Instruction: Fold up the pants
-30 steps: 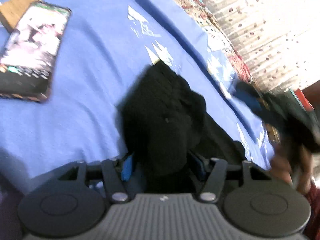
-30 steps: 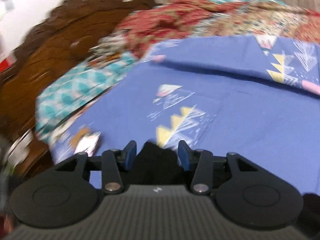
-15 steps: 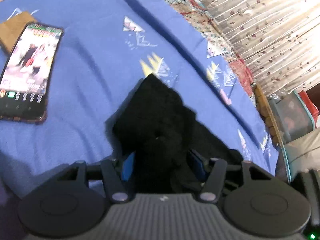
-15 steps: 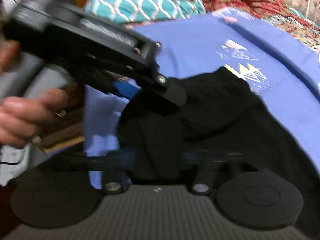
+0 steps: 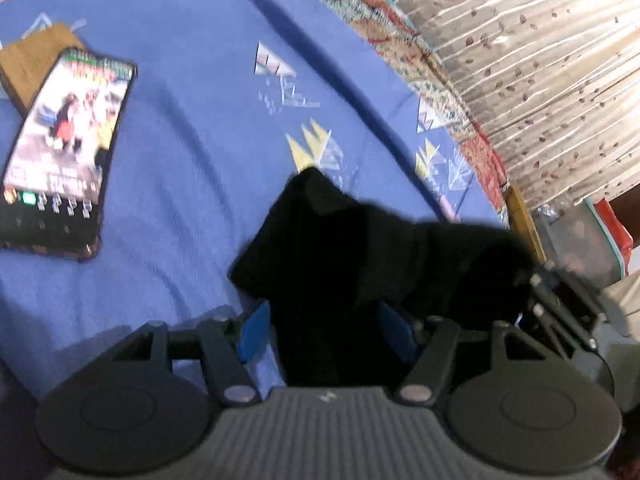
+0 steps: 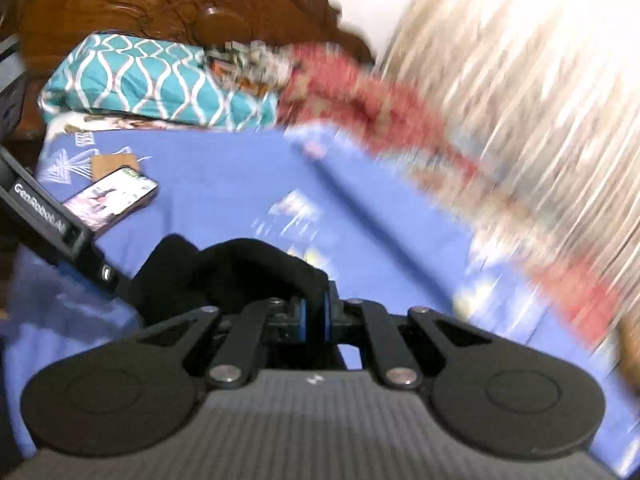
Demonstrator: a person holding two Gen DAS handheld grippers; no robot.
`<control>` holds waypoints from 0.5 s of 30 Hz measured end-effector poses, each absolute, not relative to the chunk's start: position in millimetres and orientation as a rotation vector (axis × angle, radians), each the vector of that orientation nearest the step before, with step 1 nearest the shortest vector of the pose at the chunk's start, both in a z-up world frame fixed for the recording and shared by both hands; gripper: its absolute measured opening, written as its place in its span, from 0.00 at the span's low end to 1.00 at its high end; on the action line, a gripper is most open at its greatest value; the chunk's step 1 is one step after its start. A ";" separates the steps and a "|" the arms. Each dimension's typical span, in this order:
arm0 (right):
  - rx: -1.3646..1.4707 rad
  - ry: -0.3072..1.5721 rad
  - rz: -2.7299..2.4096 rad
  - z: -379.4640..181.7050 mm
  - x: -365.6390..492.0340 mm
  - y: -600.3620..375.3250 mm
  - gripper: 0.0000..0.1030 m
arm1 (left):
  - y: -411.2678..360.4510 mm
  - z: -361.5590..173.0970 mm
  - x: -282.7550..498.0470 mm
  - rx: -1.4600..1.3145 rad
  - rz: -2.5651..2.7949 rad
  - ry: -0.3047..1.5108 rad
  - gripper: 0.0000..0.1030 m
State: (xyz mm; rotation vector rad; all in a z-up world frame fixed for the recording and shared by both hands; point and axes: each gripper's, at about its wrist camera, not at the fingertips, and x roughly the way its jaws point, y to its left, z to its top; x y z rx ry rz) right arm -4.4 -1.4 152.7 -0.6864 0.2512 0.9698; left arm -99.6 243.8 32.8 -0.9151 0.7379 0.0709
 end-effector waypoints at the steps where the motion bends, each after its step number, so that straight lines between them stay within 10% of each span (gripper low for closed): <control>1: -0.698 0.206 0.960 149.2 -10.1 1.5 0.10 | 244.2 28.4 -98.9 -0.937 0.065 0.748 0.60; 9: -1.084 -0.250 0.894 54.5 -51.9 8.3 0.10 | 236.7 17.1 -88.1 -1.044 -0.092 0.762 0.59; 15: -1.050 -0.217 0.902 65.0 -42.5 24.7 0.10 | 242.0 10.7 -64.3 -1.183 -0.168 0.763 0.88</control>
